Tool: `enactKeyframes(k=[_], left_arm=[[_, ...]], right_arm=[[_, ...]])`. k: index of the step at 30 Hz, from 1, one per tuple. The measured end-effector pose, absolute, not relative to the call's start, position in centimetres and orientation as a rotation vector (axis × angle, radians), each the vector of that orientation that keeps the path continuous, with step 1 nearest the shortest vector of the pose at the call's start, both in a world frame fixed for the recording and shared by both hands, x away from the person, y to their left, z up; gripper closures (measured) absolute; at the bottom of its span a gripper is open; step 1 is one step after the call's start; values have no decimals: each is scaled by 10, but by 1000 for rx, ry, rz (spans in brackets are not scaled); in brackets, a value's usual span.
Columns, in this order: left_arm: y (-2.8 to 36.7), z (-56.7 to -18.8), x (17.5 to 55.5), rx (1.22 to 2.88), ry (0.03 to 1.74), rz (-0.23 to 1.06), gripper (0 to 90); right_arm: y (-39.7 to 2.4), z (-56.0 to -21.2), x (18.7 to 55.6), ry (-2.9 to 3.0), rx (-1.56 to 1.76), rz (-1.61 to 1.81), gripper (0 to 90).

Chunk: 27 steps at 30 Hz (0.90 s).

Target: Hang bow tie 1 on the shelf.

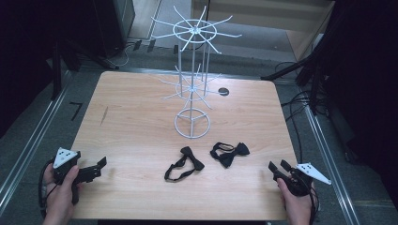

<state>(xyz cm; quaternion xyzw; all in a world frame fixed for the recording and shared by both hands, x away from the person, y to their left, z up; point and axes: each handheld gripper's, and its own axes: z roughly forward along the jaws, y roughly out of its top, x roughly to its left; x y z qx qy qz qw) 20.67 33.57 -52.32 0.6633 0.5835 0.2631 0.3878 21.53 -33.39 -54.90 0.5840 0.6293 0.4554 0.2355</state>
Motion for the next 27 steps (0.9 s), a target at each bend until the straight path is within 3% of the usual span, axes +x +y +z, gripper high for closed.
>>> enactKeyframes(k=[27], left_arm=[[337, -523, 207, 1664, 1447, 651, 0]], right_arm=[[-269, -523, 213, 1830, 1447, 1331, 430]])
